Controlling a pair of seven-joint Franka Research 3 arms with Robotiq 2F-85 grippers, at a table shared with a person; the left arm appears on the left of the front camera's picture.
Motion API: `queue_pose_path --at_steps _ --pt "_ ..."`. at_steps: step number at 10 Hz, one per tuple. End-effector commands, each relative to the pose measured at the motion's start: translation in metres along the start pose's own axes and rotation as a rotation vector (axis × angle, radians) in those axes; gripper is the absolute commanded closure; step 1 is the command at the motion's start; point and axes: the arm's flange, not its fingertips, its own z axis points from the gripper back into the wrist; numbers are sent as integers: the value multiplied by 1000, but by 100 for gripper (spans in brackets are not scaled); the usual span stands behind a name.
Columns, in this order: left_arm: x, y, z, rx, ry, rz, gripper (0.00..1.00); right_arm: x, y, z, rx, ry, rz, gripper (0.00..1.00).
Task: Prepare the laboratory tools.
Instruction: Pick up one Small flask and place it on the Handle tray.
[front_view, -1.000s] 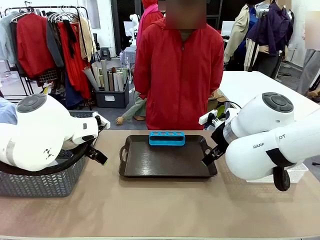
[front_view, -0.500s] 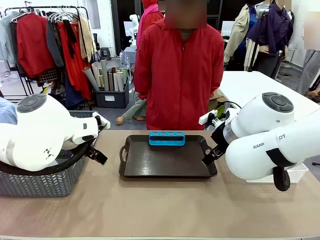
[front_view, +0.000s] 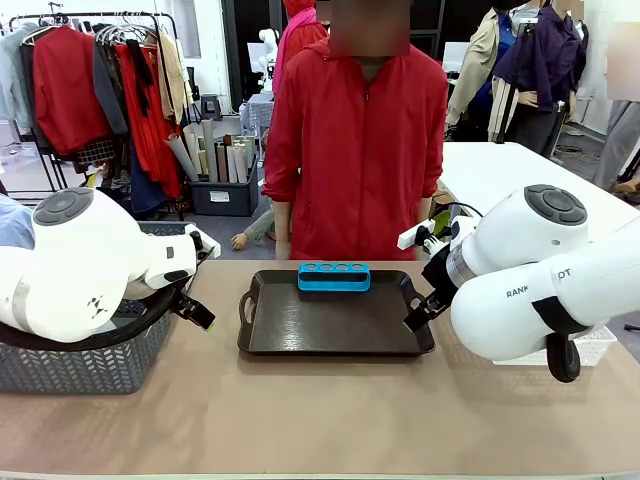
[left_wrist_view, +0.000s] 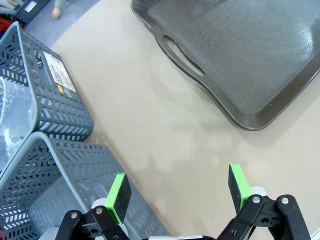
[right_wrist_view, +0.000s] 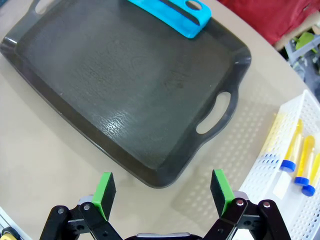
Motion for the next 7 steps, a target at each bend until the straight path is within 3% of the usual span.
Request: queue_pose_path --at_steps 1,4,7 --pt "0 0 0 0 0 0 0 0 0 0 0 0 0 0" --pt "0 0 0 0 0 0 0 0 0 0 0 0 0 0" --pt "2 -9 13 -53 51 -9 0 0 9 3 101 -13 -2 0"
